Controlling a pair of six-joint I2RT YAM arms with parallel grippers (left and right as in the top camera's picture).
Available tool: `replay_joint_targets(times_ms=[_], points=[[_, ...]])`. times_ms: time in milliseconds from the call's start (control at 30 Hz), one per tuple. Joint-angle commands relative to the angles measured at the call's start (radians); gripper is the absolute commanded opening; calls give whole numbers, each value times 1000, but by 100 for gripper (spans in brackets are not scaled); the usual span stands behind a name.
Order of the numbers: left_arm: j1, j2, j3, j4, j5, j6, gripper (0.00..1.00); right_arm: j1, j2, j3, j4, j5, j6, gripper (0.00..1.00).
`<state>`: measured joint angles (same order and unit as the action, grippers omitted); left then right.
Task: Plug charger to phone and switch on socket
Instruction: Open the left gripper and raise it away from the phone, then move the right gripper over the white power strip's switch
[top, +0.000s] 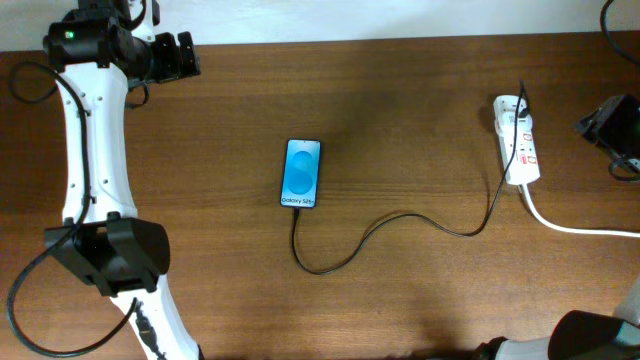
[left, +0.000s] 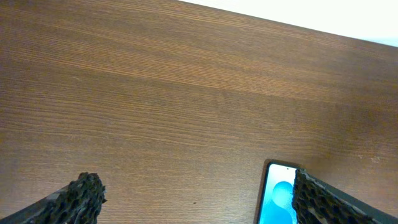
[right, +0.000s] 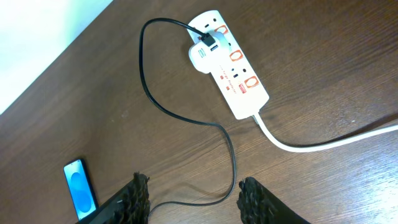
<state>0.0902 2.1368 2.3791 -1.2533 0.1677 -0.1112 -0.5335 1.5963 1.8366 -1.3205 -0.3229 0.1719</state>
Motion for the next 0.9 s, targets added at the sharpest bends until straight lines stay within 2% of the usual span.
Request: replay_joint_targets(times_ms=[0, 400, 600, 867], points=[[4, -31, 6, -1, -12, 19, 99, -1, 17, 19, -9, 15, -10, 50], [4, -31, 6, -1, -12, 19, 99, 12, 17, 19, -9, 22, -7, 49], [4, -31, 6, -1, -12, 19, 99, 9, 27, 10, -10, 108, -7, 50], [4, -31, 6, -1, -12, 19, 99, -12, 201, -2, 105, 118, 13, 54]])
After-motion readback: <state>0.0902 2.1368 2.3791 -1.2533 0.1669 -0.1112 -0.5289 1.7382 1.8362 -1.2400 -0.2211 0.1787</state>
